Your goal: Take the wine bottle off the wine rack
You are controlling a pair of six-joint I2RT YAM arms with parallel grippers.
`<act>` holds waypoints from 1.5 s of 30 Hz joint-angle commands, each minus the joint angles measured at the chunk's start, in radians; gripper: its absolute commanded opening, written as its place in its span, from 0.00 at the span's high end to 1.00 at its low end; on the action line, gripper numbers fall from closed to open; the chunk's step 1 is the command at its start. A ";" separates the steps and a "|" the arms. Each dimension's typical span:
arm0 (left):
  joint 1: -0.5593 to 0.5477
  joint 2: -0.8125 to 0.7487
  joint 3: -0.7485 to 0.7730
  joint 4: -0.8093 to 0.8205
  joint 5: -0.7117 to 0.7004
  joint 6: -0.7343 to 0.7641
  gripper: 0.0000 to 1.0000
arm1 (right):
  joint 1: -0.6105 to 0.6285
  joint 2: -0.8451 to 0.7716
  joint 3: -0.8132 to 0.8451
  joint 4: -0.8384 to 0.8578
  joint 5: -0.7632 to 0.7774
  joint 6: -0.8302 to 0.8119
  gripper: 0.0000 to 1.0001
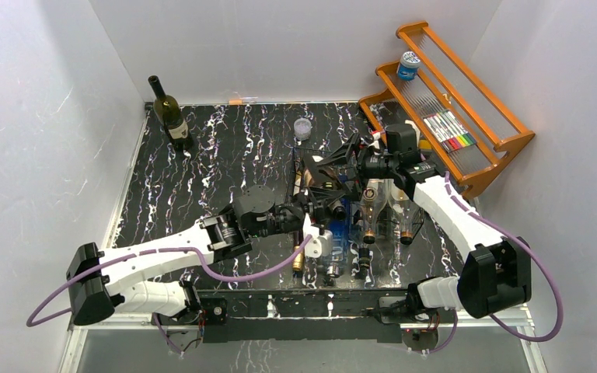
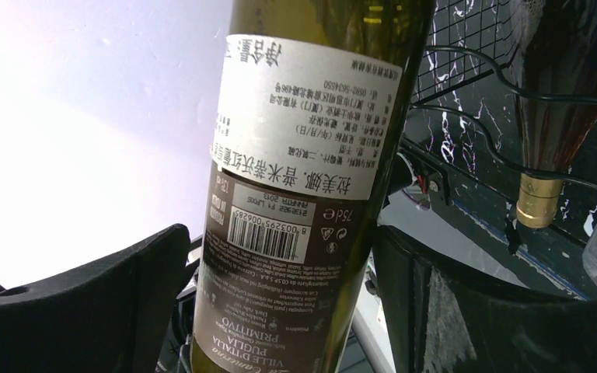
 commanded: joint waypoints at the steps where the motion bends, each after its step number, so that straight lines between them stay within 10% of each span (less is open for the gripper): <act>1: -0.010 -0.097 0.037 0.103 -0.009 -0.093 1.00 | -0.027 -0.036 0.017 0.065 0.029 -0.040 0.02; 23: 0.031 -0.109 0.278 -0.010 -0.795 -0.427 1.00 | -0.059 -0.090 0.229 -0.238 0.193 -0.577 0.02; 32: 0.611 -0.047 0.337 -0.144 -0.561 -0.780 1.00 | -0.064 -0.103 0.351 -0.449 0.445 -0.776 0.02; 45: 1.009 0.278 0.366 0.159 -0.392 -0.986 1.00 | -0.065 -0.104 0.469 -0.581 0.618 -0.757 0.02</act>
